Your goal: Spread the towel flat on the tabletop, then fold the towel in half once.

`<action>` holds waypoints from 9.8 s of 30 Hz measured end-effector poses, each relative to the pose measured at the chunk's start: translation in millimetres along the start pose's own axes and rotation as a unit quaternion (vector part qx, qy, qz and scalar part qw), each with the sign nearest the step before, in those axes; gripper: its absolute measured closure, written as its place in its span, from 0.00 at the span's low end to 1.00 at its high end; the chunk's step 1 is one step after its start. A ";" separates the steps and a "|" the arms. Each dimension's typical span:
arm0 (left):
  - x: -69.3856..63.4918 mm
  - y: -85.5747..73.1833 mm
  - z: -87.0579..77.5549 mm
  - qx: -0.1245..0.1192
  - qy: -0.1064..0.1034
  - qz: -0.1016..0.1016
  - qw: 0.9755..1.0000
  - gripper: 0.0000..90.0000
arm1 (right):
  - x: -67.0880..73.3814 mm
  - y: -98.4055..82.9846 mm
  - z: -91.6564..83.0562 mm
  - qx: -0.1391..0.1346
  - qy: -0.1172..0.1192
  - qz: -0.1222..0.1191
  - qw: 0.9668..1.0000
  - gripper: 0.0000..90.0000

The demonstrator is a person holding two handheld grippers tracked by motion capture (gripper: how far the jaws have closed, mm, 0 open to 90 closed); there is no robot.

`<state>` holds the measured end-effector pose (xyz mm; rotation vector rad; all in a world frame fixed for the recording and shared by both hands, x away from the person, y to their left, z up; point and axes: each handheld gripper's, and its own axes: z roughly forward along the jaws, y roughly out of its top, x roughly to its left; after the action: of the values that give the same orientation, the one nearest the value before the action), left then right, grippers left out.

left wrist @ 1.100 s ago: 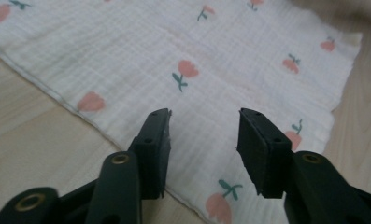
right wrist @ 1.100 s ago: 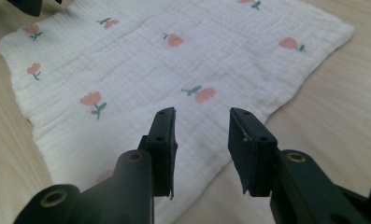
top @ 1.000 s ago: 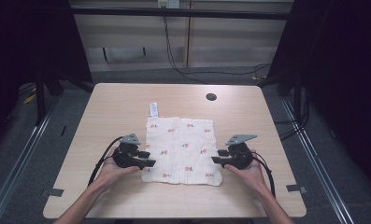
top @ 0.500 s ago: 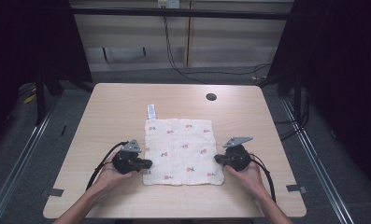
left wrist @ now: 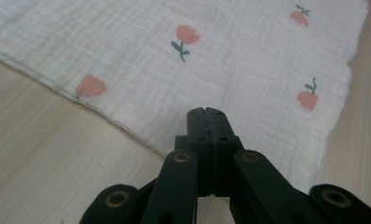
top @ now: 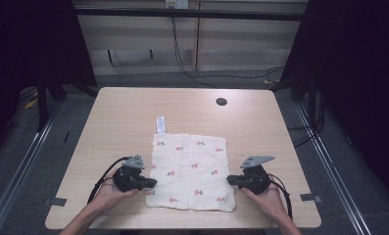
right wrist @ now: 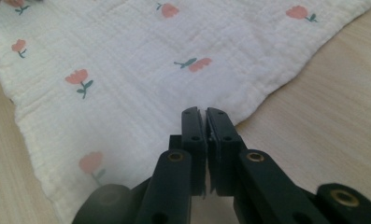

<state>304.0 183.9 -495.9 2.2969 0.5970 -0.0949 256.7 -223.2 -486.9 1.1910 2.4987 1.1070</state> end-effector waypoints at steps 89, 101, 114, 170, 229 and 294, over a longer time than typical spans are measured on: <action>133.2 69.2 25.9 -0.051 0.132 -0.110 0.984 0.64 | -105.0 87.9 70.2 -0.041 -0.022 0.056 0.997 0.96; 126.4 72.8 27.4 -0.057 0.109 -0.088 0.988 0.94 | -105.0 88.9 67.1 -0.053 -0.017 0.053 0.997 0.96; 120.4 79.9 -0.3 -0.099 0.093 -0.087 0.987 0.95 | -110.8 97.2 46.9 -0.080 -0.013 0.059 0.995 0.97; 46.9 61.6 -45.3 -0.154 0.067 -0.038 0.985 0.95 | -64.7 84.8 -33.1 -0.110 0.022 0.005 0.994 0.97; -35.2 -14.1 -11.8 -0.035 -0.007 0.029 0.999 0.87 | -4.8 -24.0 -31.7 -0.003 0.058 -0.044 0.997 0.91; 37.9 49.6 13.2 -0.082 0.023 -0.057 0.995 0.49 | 15.8 44.8 23.0 -0.024 0.052 -0.032 0.998 0.67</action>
<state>361.2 159.2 -482.0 2.1110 0.7319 -0.0456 283.1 -180.7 -470.1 1.0606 2.5516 1.2348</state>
